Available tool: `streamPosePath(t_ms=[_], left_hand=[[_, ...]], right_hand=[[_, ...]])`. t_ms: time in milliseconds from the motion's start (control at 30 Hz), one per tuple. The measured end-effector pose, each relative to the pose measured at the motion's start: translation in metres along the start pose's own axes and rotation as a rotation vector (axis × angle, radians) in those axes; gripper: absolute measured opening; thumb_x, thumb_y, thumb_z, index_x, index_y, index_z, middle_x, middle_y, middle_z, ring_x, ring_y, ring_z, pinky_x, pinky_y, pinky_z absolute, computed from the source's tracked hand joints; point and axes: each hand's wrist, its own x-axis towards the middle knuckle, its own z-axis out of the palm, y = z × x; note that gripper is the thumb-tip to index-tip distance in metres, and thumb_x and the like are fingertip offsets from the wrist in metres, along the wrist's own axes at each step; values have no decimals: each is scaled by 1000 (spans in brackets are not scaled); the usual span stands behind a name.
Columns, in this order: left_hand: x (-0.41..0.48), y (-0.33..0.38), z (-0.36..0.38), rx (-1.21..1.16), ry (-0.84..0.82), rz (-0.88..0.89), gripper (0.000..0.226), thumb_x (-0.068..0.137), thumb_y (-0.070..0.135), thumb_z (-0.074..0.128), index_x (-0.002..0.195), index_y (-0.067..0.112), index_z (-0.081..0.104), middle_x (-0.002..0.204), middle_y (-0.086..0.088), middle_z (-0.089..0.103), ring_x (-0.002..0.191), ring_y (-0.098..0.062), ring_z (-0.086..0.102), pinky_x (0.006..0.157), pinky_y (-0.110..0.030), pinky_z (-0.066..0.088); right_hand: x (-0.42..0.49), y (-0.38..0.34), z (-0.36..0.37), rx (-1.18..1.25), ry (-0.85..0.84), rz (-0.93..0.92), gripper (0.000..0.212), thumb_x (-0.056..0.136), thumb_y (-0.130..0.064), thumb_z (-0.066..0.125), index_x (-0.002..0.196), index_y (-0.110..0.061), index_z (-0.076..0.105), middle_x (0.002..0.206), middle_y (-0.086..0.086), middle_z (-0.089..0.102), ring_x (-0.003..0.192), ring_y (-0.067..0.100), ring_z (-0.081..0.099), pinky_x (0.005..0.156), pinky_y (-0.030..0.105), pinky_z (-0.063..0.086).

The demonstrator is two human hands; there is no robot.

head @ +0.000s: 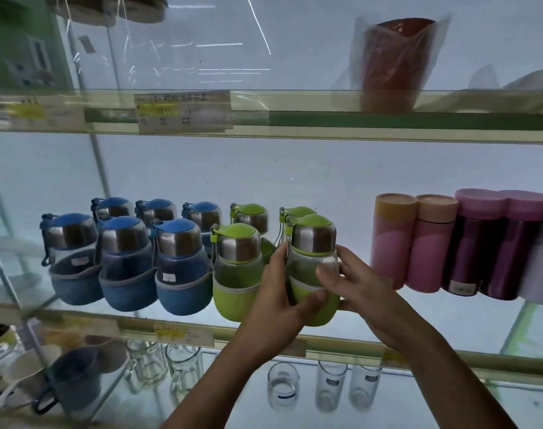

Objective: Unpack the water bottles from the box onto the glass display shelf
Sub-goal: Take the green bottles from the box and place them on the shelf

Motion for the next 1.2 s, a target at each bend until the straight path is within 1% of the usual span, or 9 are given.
streamPosePath(t_ms=[133,267,333,633,800,867,1000,1100,1200], left_hand=[[-2,-7,0,31,5,2,74,90,18,76,148,38,34,140,18,54,129,3,51,107,-26,48],[-1,-12,2,55,7,-8,75,89,23,74,149,39,32,144,14,52,134,-5,50,111,-39,47],[-2,-14,4,67,7,-9,75,91,19,74,150,38,31,145,14,51,134,-6,50,111,-40,47],[-2,-19,7,126,9,-6,78,92,22,72,153,38,26,150,15,47,139,-7,45,113,-44,45],[-9,-17,11,198,41,13,83,95,25,68,158,36,15,154,16,43,141,-5,42,114,-41,43],[-14,-16,14,286,71,22,87,97,31,65,160,35,4,156,14,42,138,-4,45,110,-37,46],[-26,-16,18,488,161,29,94,99,39,60,160,28,-10,158,8,40,129,-13,54,92,-27,48],[-32,-18,20,618,229,50,93,98,44,60,161,22,-5,161,3,35,134,-18,51,92,-32,50],[-36,-19,20,699,282,47,88,97,47,60,162,22,5,155,0,39,125,-21,56,85,-37,55]], right_hand=[[2,10,2,-10,15,1,54,87,-44,70,138,-35,57,129,5,70,116,24,70,101,54,56],[4,17,1,-17,18,11,64,81,-54,74,139,-37,56,131,5,68,119,25,68,104,56,52],[5,20,0,-43,19,9,65,79,-57,74,139,-41,55,131,2,69,122,25,67,106,57,50],[3,31,0,-77,31,5,63,83,-58,72,141,-44,53,134,-1,68,126,20,64,111,54,46],[1,32,0,-119,58,1,68,78,-62,74,140,-47,51,133,-5,68,123,17,66,109,51,49],[0,33,-2,-144,64,2,70,76,-61,76,141,-47,51,132,-9,68,122,13,66,108,48,51],[-4,31,-5,-210,26,-5,73,78,-45,77,144,-43,47,132,-15,67,121,6,64,104,35,53],[-6,29,-3,-237,19,-11,75,78,-45,76,147,-42,45,134,-17,65,121,4,63,102,32,54],[-8,28,1,-267,70,-5,76,77,-50,77,146,-44,45,133,-17,66,119,4,63,103,33,52]])
